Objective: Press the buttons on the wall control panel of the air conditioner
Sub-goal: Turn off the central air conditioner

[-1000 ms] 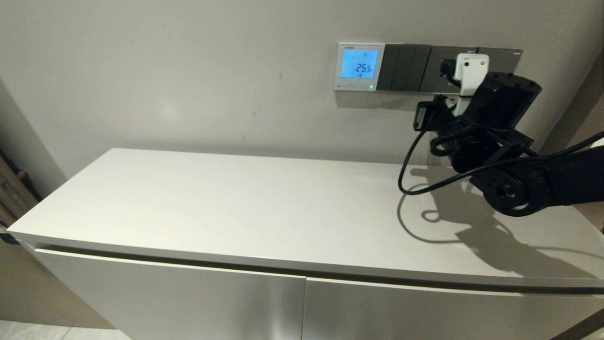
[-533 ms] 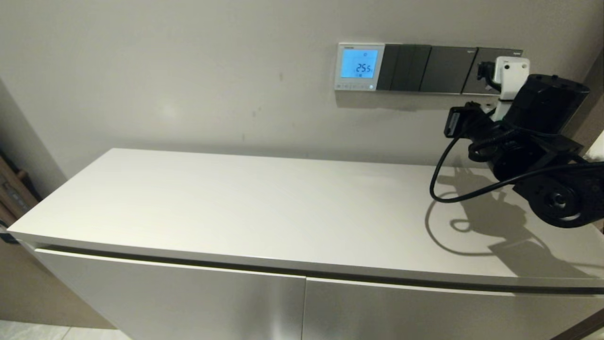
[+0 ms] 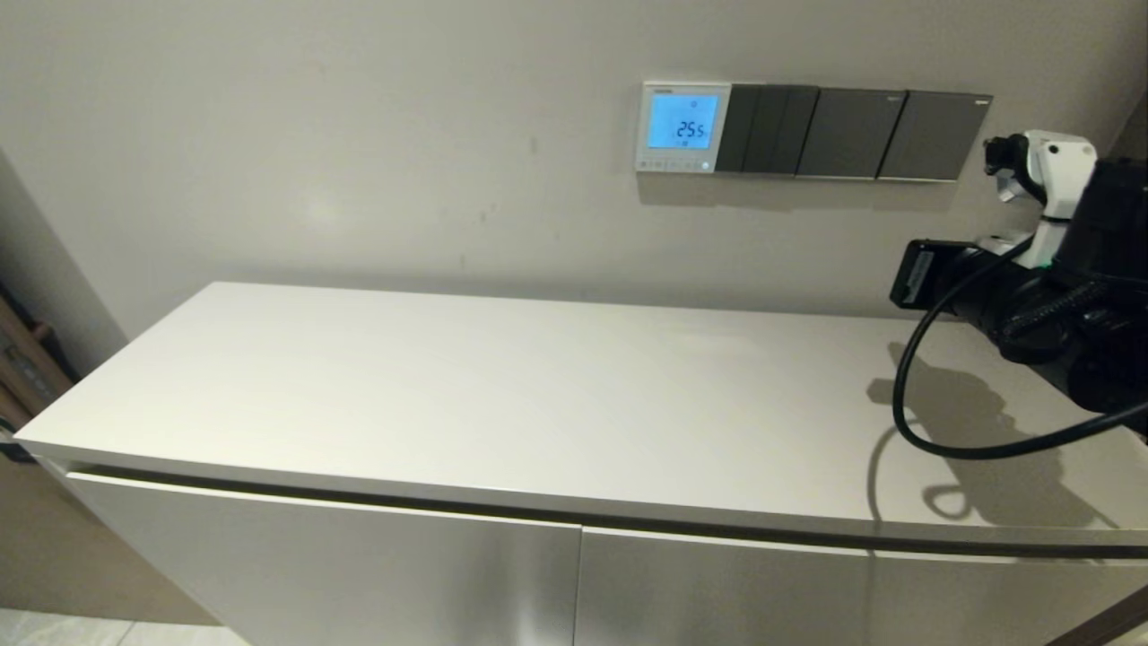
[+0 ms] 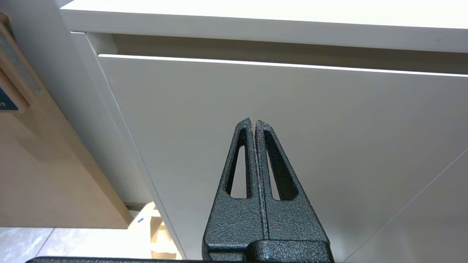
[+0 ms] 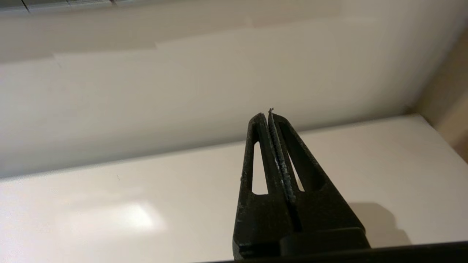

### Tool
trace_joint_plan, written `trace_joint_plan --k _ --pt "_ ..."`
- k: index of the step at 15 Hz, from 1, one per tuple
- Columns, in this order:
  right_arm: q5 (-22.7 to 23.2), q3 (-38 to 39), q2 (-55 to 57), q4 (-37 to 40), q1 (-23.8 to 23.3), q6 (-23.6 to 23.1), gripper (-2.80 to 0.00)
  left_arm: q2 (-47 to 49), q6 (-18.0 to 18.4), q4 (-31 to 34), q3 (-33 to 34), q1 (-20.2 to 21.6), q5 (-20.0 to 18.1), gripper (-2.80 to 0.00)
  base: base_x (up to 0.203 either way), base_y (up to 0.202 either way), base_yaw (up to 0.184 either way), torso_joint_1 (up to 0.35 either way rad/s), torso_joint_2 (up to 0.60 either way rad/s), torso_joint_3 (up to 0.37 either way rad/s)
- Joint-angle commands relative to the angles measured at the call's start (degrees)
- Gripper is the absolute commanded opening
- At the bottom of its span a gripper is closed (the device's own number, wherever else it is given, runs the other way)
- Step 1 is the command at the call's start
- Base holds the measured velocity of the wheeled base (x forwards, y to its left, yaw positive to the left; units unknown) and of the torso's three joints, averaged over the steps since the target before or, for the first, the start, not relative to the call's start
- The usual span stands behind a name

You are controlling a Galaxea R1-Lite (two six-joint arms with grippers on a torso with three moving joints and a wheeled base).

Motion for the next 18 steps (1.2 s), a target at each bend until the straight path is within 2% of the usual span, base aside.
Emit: trace_joint_plan --k 1,9,11,16,17,18 --pt "-0.1 3.5 -4.8 -0.2 -0.1 0.1 -2.8 0.1 0.0 0.0 0.0 0.0 0.0 -2.8 0.0 0.0 0.0 0.0 0.0 0.0" --pt "-0.2 11.4 -14.0 0.0 2.8 1.0 -2.8 0.0 0.0 0.0 0.0 0.0 0.0 -2.8 0.0 0.0 0.0 0.0 0.0 0.0" --pt "-0.5 13.5 -17.3 0.3 4.9 1.8 -2.8 0.0 0.0 0.0 0.0 0.0 0.0 -2.8 0.0 0.0 0.0 0.0 0.0 0.0" --pt "-0.9 18.1 -27.8 5.9 5.1 3.1 -2.8 0.1 0.0 0.0 0.0 0.0 0.0 -2.8 0.0 0.0 0.0 0.0 0.0 0.0" --pt "-1.4 19.4 -29.2 7.4 4.8 3.5 -2.8 0.1 0.0 0.0 0.0 0.0 0.0 -2.8 0.0 0.0 0.0 0.0 0.0 0.0" --pt "-4.1 20.1 -30.1 7.8 5.0 3.6 -2.8 0.0 0.0 0.0 0.0 0.0 0.0 -2.8 0.0 0.0 0.0 0.0 0.0 0.0"
